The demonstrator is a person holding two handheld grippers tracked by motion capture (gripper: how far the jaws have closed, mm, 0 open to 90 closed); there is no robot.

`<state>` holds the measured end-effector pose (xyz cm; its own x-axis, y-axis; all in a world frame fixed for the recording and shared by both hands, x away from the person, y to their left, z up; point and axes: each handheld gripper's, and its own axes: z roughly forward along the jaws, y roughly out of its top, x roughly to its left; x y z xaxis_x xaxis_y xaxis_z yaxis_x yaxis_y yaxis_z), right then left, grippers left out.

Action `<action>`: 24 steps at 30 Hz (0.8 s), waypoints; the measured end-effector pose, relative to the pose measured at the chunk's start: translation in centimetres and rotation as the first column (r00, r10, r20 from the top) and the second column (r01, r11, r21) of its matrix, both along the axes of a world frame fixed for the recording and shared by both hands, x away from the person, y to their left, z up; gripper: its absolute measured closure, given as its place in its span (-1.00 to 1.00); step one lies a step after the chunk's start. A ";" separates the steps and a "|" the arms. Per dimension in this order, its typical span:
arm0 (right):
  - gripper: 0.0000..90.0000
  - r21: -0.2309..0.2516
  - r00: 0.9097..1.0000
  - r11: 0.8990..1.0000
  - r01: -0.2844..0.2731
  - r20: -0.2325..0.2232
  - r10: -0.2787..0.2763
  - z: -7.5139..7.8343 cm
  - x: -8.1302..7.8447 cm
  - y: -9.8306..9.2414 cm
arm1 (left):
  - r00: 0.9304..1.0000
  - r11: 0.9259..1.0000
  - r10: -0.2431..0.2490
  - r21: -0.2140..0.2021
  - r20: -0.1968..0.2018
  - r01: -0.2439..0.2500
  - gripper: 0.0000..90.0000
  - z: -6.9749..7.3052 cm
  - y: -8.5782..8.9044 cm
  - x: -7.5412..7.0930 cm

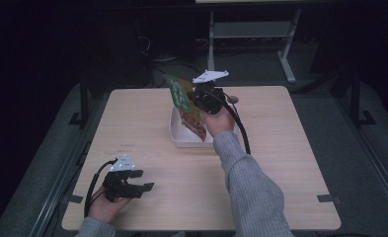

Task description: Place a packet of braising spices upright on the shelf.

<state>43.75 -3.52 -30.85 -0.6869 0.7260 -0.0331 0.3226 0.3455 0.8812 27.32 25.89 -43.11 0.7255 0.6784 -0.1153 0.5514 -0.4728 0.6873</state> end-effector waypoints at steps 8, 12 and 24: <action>0.99 -0.069 0.997 0.998 -0.009 -0.075 0.004 0.0 0.4 0.1 | 1.000 1.000 -0.001 0.000 0.002 0.001 -0.25 0.0 0.0 0.0; 0.99 -0.086 0.992 0.996 -0.038 -0.125 0.027 -0.2 0.6 -0.1 | 1.000 1.000 -0.001 -0.002 0.003 0.001 -0.25 0.0 -0.1 0.0; 0.99 -0.086 0.984 0.995 -0.055 -0.174 0.039 -0.8 0.2 -0.7 | 1.000 1.000 -0.001 -0.004 0.003 0.001 -0.25 0.1 -0.1 0.0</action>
